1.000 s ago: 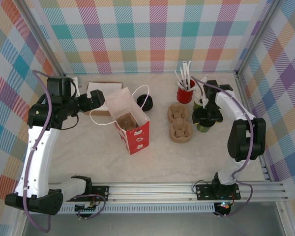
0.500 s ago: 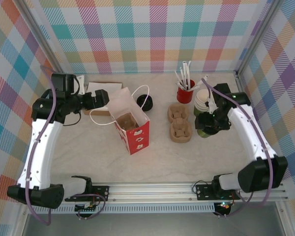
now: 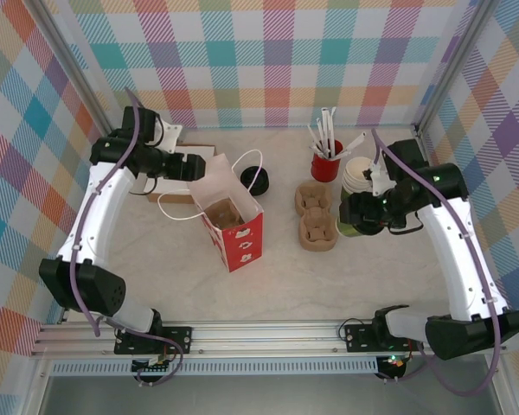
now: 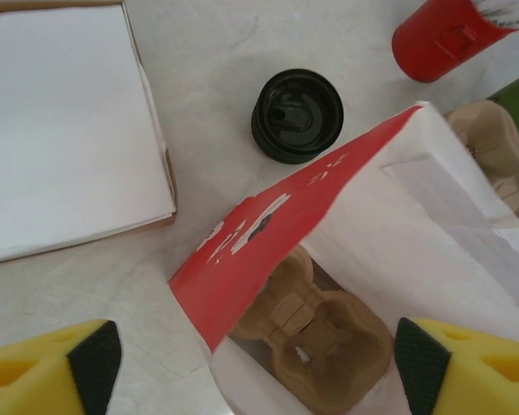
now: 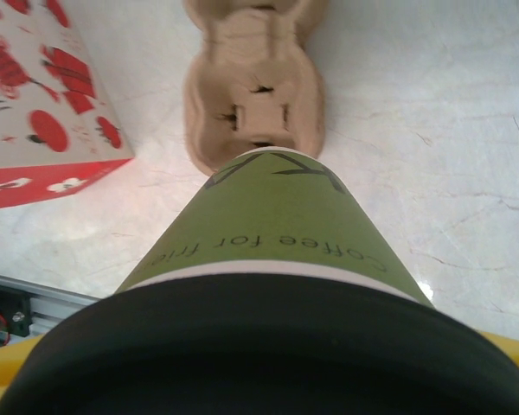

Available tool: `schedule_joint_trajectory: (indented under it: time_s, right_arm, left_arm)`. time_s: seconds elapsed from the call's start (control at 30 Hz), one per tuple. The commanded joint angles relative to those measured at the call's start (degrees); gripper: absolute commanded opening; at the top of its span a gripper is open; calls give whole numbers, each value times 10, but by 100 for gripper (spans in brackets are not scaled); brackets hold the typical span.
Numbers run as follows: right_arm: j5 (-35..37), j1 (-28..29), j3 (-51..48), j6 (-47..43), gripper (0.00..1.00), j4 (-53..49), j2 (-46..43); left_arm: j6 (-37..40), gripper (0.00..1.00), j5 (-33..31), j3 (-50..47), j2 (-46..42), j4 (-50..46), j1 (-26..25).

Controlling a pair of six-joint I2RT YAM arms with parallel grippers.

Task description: Pack the takeout coffee

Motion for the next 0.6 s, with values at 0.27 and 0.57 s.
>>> schedule_joint_trajectory:
  time_s: [0.27,0.57]
  right_arm:
    - [-6,139,230,68,78,-66,93]
    - [9,253,479,96,76,-116,240]
  left_arm:
    - [8,28,50,-5,6,6,0]
    - [-72,7,35,-31,-37,36,-54]
